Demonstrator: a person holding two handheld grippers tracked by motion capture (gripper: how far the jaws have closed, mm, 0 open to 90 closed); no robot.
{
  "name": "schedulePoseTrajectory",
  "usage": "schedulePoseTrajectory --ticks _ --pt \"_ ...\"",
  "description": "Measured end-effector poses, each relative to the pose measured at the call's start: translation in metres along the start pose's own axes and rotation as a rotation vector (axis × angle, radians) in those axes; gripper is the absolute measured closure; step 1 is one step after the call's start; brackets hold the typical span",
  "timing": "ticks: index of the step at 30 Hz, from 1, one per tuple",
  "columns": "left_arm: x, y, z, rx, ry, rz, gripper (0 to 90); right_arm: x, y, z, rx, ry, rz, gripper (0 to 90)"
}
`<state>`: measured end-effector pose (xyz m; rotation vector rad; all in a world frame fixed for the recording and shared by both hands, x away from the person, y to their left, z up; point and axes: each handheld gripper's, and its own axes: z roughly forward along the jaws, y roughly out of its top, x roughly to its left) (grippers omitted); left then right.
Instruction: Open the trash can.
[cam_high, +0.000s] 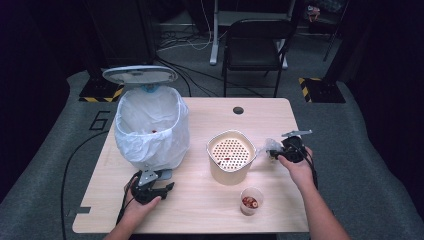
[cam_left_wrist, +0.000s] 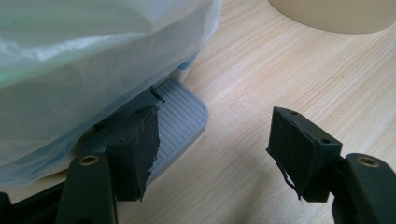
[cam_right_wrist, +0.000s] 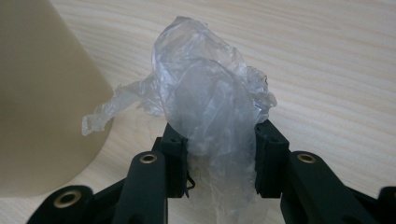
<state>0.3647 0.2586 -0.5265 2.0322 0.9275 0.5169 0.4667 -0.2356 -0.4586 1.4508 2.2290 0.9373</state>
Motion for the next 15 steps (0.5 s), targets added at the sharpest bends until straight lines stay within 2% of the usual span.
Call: schedulePoseTrajectory --ticks 1,2,3,4,9,15 --pt "0.0 0.0 0.0 0.0 0.0 -0.001 33.5 0.001 0.002 -0.003 -0.006 0.001 0.011 63.4" --pt "0.0 0.0 0.0 0.0 0.0 0.0 33.5 0.001 0.003 -0.006 -0.004 0.001 -0.004 63.5" --pt "0.0 0.0 0.0 0.0 0.0 0.0 33.5 0.003 0.004 -0.009 -0.008 -0.003 0.019 63.5" --pt "0.0 0.0 0.0 0.001 0.0 0.0 33.5 0.002 0.006 -0.013 -0.011 -0.002 -0.009 63.6" --pt "0.0 0.0 0.0 0.0 0.0 0.001 33.4 0.009 0.01 -0.028 -0.023 -0.005 0.001 63.7" --pt "0.0 0.0 0.0 0.0 -0.001 0.0 33.5 0.017 0.014 -0.046 -0.034 -0.014 -0.017 63.8"
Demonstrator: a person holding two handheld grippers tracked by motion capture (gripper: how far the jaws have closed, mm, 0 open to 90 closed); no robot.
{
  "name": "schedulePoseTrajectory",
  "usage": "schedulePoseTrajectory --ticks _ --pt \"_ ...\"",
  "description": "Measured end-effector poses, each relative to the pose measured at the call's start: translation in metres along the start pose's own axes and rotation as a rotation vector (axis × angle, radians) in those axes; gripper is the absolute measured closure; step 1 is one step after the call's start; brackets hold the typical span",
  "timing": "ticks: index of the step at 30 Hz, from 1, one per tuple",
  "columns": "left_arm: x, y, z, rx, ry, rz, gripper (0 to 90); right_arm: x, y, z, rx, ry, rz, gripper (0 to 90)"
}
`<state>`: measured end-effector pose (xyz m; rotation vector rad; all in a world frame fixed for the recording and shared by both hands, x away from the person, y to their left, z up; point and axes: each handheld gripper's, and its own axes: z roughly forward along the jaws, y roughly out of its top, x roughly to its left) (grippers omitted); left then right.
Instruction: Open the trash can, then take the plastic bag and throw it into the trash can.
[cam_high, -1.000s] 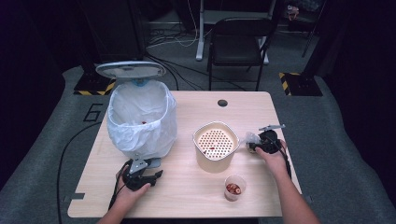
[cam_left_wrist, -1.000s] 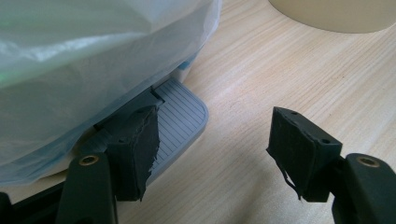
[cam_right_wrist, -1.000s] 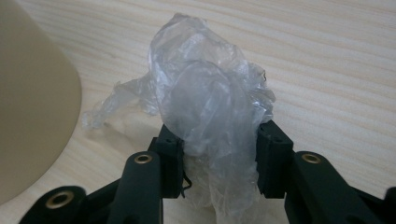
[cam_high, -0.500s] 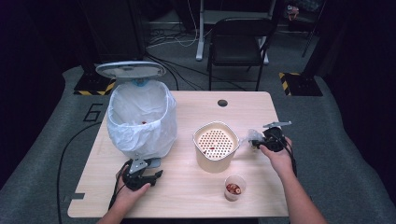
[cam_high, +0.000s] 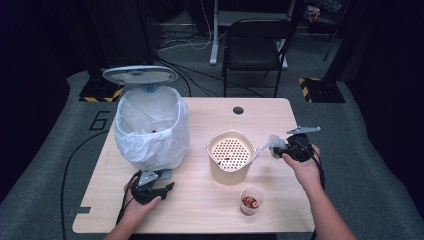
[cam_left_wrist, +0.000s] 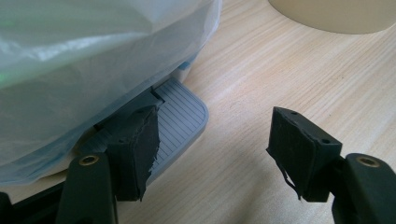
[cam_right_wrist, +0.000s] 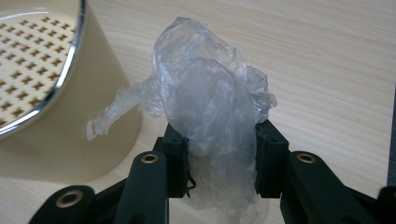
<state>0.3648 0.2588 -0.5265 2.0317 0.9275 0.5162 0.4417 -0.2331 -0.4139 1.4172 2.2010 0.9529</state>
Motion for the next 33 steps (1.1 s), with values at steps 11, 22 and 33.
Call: schedulePoseTrajectory --ticks 11,22,33 --pt "0.0 0.0 0.0 -0.003 0.001 -0.003 33.5 0.023 0.011 -0.044 -0.03 -0.006 -0.025 63.7" --pt "0.002 0.0 0.0 0.002 -0.01 -0.001 33.5 0.041 0.042 -0.067 -0.058 0.002 -0.077 63.5" --pt "0.001 0.0 0.0 0.002 -0.005 -0.003 33.4 0.049 0.068 -0.067 -0.091 0.059 -0.091 63.5"
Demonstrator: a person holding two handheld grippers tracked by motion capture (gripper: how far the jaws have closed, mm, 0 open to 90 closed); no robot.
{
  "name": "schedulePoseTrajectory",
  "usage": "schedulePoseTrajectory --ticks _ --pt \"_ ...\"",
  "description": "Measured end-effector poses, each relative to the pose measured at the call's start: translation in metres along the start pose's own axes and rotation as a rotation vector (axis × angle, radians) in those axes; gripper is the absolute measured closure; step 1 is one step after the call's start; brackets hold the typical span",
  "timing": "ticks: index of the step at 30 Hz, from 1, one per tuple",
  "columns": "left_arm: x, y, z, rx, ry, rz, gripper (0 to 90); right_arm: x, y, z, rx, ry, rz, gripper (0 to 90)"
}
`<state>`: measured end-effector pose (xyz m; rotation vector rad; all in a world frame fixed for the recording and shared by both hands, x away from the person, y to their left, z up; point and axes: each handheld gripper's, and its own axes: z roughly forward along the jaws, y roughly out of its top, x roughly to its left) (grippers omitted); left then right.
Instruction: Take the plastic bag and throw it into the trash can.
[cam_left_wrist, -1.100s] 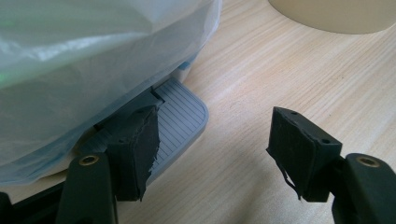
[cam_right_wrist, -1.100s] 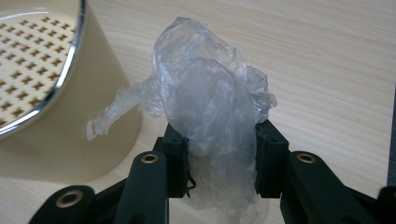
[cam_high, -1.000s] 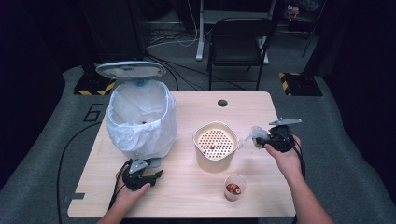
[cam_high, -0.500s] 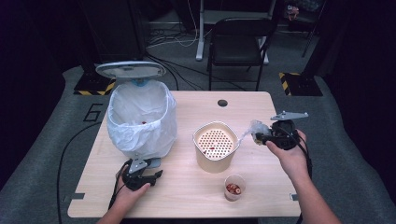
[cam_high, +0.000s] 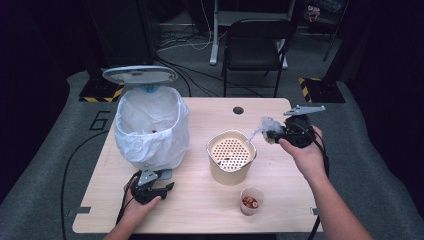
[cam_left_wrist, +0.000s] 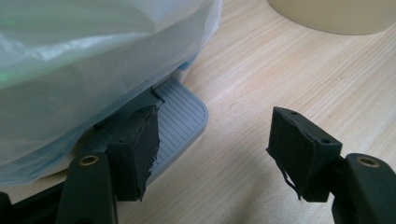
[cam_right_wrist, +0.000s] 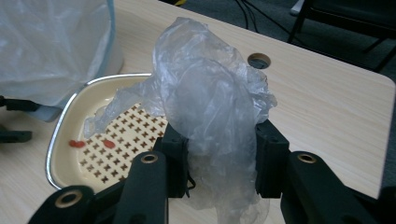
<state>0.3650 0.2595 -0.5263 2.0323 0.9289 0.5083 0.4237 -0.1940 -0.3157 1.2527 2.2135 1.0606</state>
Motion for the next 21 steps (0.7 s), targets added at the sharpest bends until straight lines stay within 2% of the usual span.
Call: schedulePoseTrajectory --ticks 4,6,12,13,21 --pt "0.0 0.0 0.0 -0.002 -0.002 -0.002 33.5 0.007 0.008 0.003 -0.005 0.02 -0.011 63.5" --pt "0.001 0.0 0.0 0.0 -0.005 0.002 33.5 0.011 0.013 0.003 -0.013 0.025 -0.032 63.6" --pt "0.001 0.0 0.0 -0.002 -0.003 0.002 33.5 0.022 0.025 0.005 -0.026 0.06 -0.038 63.5" --pt "0.0 0.0 0.0 -0.002 -0.002 0.002 33.5 0.027 0.03 0.007 -0.03 0.07 -0.054 63.6" --pt "0.001 0.0 0.0 -0.001 -0.005 0.003 33.5 0.041 0.045 0.018 -0.034 0.11 -0.077 63.6"
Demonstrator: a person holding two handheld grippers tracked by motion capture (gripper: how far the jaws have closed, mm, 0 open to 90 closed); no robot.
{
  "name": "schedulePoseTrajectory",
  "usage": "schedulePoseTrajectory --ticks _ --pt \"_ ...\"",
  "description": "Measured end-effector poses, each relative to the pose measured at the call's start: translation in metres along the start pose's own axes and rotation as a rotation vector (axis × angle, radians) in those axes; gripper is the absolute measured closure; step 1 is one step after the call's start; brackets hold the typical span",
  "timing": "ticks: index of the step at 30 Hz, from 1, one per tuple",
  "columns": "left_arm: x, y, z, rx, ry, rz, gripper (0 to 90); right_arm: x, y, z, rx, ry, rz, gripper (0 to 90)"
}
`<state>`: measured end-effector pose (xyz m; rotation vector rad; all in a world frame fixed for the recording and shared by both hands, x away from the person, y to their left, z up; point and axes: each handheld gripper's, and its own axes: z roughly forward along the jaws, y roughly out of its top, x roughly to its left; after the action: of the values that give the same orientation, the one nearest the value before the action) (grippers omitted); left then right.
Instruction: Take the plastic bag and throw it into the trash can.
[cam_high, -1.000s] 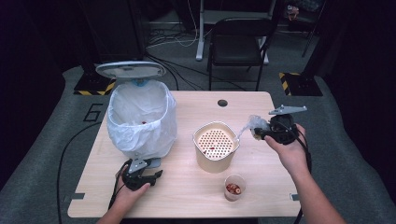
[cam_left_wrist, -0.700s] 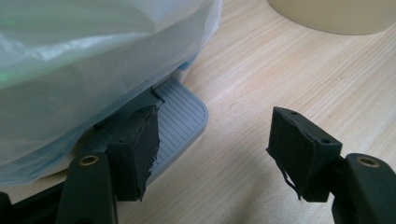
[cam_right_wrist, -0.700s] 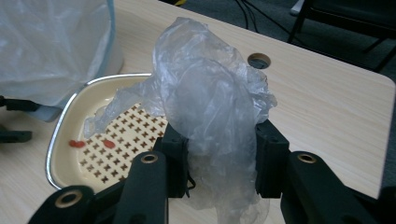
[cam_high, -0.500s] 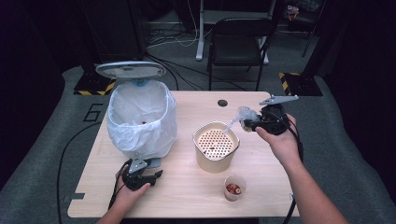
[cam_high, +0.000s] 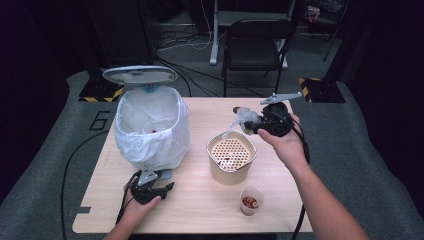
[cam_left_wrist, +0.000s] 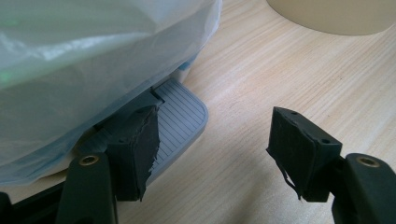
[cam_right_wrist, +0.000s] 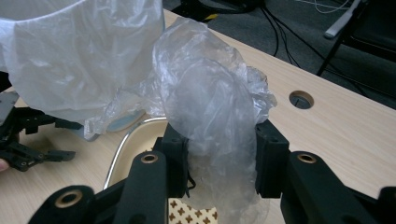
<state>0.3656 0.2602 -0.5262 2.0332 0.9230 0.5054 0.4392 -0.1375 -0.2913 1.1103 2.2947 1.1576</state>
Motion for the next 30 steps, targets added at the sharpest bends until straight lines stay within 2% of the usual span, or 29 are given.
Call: schedulePoseTrajectory --ticks 6,7,9,11,19,22,23,30 --pt "0.0 0.0 0.0 -0.001 0.001 -0.001 33.4 0.006 0.006 0.006 -0.007 0.029 -0.011 63.6" --pt "0.0 0.0 0.0 0.0 0.001 -0.004 33.5 0.009 0.009 0.007 -0.018 0.037 -0.028 63.6" --pt "-0.001 0.0 0.0 0.0 0.002 -0.003 33.5 0.01 0.01 0.007 -0.016 0.04 -0.021 63.6" --pt "-0.001 0.0 0.0 0.0 0.002 -0.004 33.5 0.011 0.015 0.009 -0.025 0.049 -0.04 63.6" --pt "-0.001 0.0 0.0 0.0 0.003 -0.004 33.5 0.019 0.025 0.015 -0.034 0.075 -0.047 63.7" --pt "0.0 0.0 0.0 0.0 0.002 -0.004 33.5 0.024 0.03 0.019 -0.032 0.086 -0.06 63.6" --pt "-0.001 0.0 0.0 0.0 0.002 -0.003 33.5 0.026 0.033 0.021 -0.032 0.093 -0.081 63.6" --pt "-0.001 0.0 0.0 -0.004 0.007 -0.004 33.5 0.032 0.04 0.028 -0.044 0.116 -0.095 63.7"
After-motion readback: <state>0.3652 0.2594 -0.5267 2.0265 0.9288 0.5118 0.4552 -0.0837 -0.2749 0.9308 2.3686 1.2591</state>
